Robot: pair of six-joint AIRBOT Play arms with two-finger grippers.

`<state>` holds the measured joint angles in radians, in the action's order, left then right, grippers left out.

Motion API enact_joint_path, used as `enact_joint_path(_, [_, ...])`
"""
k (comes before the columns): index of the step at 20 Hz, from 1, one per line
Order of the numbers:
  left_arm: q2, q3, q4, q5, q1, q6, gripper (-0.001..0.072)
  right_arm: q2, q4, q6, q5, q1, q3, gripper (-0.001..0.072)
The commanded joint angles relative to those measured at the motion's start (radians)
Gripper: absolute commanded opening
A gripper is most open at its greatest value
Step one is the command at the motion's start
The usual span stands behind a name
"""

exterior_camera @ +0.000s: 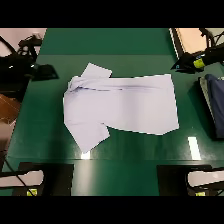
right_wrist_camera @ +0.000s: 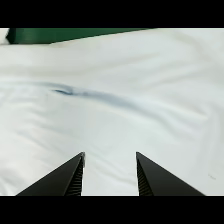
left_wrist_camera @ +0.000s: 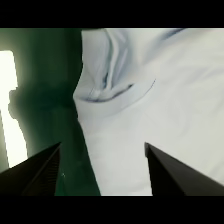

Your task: Fold the shirts.

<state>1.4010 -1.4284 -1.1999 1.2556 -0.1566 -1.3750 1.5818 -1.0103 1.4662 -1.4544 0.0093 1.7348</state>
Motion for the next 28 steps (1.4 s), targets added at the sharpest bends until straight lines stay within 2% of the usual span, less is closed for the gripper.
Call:
enact_joint_path(1, [-0.154, 0.244, 0.003, 0.016, -0.078, 0.016, 0.0602, -0.131, 0.026, -0.021, -0.014, -0.009, -0.155, 0.0380])
enact_joint_path(4, [-0.247, 0.506, 0.049, -0.053, -0.078, 0.023, 0.0602, -0.252, 0.024, -0.021, 0.048, -0.008, -0.315, 0.0379])
enact_joint_path(7, [-0.251, 0.658, 0.133, -0.135, -0.078, 0.050, 0.0602, -0.335, 0.025, -0.021, 0.094, -0.007, -0.421, 0.0379])
enact_joint_path(9, [-0.249, 0.723, 0.210, -0.174, -0.078, 0.099, 0.0602, -0.372, 0.025, -0.020, 0.109, -0.007, -0.473, 0.0379])
enact_joint_path(11, [-0.249, 0.768, 0.270, -0.201, -0.078, 0.127, 0.0602, -0.394, 0.024, -0.020, 0.113, -0.007, -0.505, 0.0379])
enact_joint_path(16, [-0.248, 0.817, 0.316, -0.254, -0.061, 0.127, 0.0601, -0.398, 0.026, -0.020, 0.113, -0.006, -0.511, 0.0379])
enact_joint_path(21, [-0.248, 0.813, 0.320, -0.330, 0.085, 0.106, 0.0586, -0.398, 0.014, -0.019, 0.082, -0.008, -0.512, 0.0379])
enact_joint_path(23, [-0.249, 0.783, 0.317, -0.297, 0.085, 0.096, 0.0076, -0.401, 0.014, -0.020, 0.038, -0.037, -0.522, 0.0379])
enact_joint_path(24, [-0.251, 0.757, 0.314, -0.280, 0.085, 0.103, 0.0027, -0.412, 0.012, -0.020, 0.032, -0.060, -0.548, 0.0379])
enact_joint_path(26, [-0.251, 0.685, 0.314, -0.228, 0.085, 0.104, 0.0026, -0.461, -0.003, -0.018, 0.037, -0.122, -0.658, 0.0379])
enact_joint_path(28, [-0.251, 0.613, 0.314, -0.189, 0.085, 0.113, 0.0026, -0.519, -0.087, 0.016, 0.041, -0.191, -0.790, 0.0379])
